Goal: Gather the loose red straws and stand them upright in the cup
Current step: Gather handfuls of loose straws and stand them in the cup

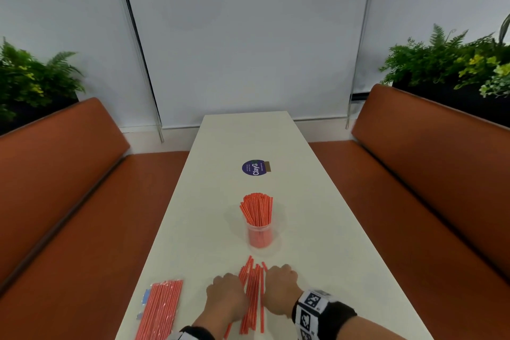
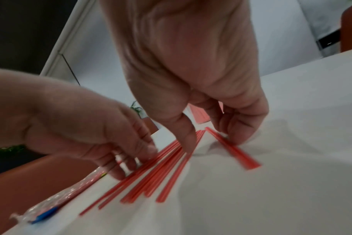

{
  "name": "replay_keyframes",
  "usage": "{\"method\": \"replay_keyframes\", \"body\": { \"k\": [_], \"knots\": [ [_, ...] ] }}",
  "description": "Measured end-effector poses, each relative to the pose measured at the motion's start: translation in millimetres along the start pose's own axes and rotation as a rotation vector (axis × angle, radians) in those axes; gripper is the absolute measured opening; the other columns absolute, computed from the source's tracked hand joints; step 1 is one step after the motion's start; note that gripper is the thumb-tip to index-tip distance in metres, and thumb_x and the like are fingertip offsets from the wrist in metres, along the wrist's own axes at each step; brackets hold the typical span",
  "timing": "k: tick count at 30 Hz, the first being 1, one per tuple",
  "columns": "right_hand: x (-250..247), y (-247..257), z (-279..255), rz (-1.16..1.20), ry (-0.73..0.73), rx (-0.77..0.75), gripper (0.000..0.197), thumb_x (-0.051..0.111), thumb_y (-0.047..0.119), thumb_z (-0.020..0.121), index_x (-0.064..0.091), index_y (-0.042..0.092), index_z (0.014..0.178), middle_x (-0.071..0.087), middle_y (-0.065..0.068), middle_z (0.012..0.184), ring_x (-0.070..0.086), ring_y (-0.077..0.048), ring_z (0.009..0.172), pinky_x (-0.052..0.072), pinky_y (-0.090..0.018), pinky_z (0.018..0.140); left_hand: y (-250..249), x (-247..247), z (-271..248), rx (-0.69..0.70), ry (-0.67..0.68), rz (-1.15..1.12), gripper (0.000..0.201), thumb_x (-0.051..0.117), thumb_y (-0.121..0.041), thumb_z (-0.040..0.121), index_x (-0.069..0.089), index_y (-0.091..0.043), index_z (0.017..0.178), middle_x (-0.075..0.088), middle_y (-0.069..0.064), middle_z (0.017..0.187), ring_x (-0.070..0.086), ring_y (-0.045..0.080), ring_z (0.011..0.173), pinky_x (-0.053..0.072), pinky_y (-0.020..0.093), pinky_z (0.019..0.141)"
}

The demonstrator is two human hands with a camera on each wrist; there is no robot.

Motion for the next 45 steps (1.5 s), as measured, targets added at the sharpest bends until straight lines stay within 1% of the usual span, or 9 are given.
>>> {"method": "replay_keyframes", "body": {
  "k": [6,9,12,14,20,30,33,37,45],
  "knots": [
    [3.8,24.2,-1.6,0.138,0.001,-0.072,0.030,0.037,0.006,0.094,0.054,0.004,0.118,0.052,-0.016,0.128,0.046,-0.033,0.119,0.040,-0.036,0.095,-9.3,-3.5,-3.1,-0.008,0.032,-0.252,0.022,0.042,-0.015,0.091,0.058,-0.009,0.105,0.062,0.008,0.117,0.058,0.024,0.110,0.045,0.027,0.090],
    [-0.6,32.9,-1.6,0.247,0.014,-0.123,0.018,0.045,0.009,0.087,0.051,0.012,0.070,0.064,-0.019,0.114,0.060,-0.032,0.100,0.042,-0.029,0.065,-5.9,-3.2,0.9,-0.030,0.022,-0.442,0.017,0.047,-0.015,0.088,0.049,-0.015,0.071,0.060,0.008,0.093,0.055,0.023,0.085,0.043,0.026,0.072],
    [-7.6,29.6,0.2,0.371,-0.046,-0.126,0.034,0.044,0.010,0.084,0.030,0.019,0.054,0.064,-0.014,0.084,0.048,-0.024,0.065,0.026,-0.021,0.044,0.0,3.8,10.3,-0.083,0.025,-0.647,0.013,0.053,-0.015,0.079,0.060,-0.005,0.083,0.068,0.014,0.096,0.064,0.028,0.088,0.053,0.033,0.074],
    [-9.2,25.8,-1.3,0.446,-0.061,-0.081,0.034,0.042,0.009,0.084,0.028,0.018,0.054,0.044,-0.002,0.062,0.041,-0.023,0.068,0.020,-0.017,0.042,5.7,16.0,24.1,-0.124,0.040,-0.784,0.021,0.053,-0.010,0.072,0.061,-0.002,0.090,0.067,0.017,0.094,0.066,0.033,0.090,0.059,0.042,0.080],
    [2.1,21.5,-1.2,0.669,0.012,0.043,0.025,0.046,0.009,0.081,0.035,0.018,0.060,0.042,0.003,0.067,0.044,-0.018,0.072,0.035,-0.023,0.055,4.7,23.2,18.2,-0.193,0.139,-1.070,0.014,0.048,0.004,0.078,0.052,-0.001,0.091,0.063,0.025,0.098,0.065,0.039,0.089,0.058,0.055,0.071],
    [-1.9,25.6,0.6,0.602,0.053,0.028,0.023,0.047,0.011,0.089,0.038,0.016,0.069,0.050,-0.002,0.089,0.048,-0.018,0.085,0.040,-0.024,0.072,2.4,19.6,10.1,-0.215,0.195,-1.204,0.021,0.040,0.015,0.086,0.054,0.004,0.077,0.060,0.020,0.078,0.057,0.030,0.064,0.048,0.032,0.048],
    [0.0,25.7,4.5,0.570,0.008,0.031,0.027,0.047,0.009,0.087,0.039,0.016,0.062,0.047,0.002,0.069,0.051,-0.018,0.079,0.040,-0.025,0.067,1.7,20.3,9.1,-0.208,0.191,-1.246,0.018,0.050,0.008,0.089,0.058,0.003,0.074,0.063,0.019,0.078,0.060,0.031,0.069,0.050,0.034,0.053],
    [-1.9,32.0,2.1,0.591,-0.031,-0.006,0.019,0.051,0.009,0.083,0.066,0.004,0.093,0.070,-0.009,0.099,0.065,-0.019,0.088,0.050,-0.027,0.071,1.8,14.9,11.6,-0.154,0.117,-1.208,0.015,0.059,-0.005,0.089,0.064,0.000,0.076,0.067,0.019,0.079,0.062,0.029,0.071,0.051,0.032,0.057],
    [-7.0,40.5,-1.4,0.720,-0.054,-0.148,0.028,0.041,0.007,0.091,0.052,-0.004,0.114,0.060,-0.018,0.114,0.061,-0.027,0.097,0.053,-0.032,0.083,10.6,-5.6,14.2,-0.133,-0.056,-1.262,0.020,0.063,0.002,0.079,0.074,-0.004,0.064,0.073,0.018,0.073,0.070,0.034,0.075,0.061,0.044,0.067]
  ]
}}
Point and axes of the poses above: each hand's wrist, its own z-axis towards the middle knuckle, its own x-axis out of the palm, y = z × x, the point moved 9 cm from there along z, towards the middle knuckle
